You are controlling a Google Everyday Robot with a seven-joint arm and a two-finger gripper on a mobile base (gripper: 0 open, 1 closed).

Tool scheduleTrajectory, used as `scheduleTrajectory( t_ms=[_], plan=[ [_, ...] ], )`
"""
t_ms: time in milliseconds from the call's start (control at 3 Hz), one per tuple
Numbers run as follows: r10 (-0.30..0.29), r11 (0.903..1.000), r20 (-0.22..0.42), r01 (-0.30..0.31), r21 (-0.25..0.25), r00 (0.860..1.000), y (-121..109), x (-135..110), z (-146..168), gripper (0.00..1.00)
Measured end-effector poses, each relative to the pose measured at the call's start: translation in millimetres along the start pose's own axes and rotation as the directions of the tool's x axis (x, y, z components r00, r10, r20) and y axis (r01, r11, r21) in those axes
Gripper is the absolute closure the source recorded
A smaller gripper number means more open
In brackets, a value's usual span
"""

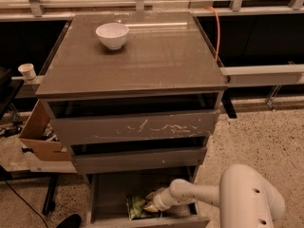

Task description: Pick green jalapeno chip bag from bottom drawer and place on counter

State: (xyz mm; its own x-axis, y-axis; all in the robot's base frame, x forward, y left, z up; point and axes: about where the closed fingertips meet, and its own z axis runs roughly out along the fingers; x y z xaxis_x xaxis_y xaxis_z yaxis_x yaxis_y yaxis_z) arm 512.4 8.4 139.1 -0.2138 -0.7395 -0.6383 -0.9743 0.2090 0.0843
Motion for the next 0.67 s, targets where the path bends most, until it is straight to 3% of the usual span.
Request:
scheduleTrajectory(
  t_ms=[333, 667],
  plan=[
    [0.0, 1.0, 0.0, 0.0, 0.0, 1.0, 0.0, 0.0, 0.0, 0.97],
    [0.0, 1.0, 0.0, 0.0, 0.0, 1.0, 0.0, 0.0, 0.0, 1.0]
  ],
)
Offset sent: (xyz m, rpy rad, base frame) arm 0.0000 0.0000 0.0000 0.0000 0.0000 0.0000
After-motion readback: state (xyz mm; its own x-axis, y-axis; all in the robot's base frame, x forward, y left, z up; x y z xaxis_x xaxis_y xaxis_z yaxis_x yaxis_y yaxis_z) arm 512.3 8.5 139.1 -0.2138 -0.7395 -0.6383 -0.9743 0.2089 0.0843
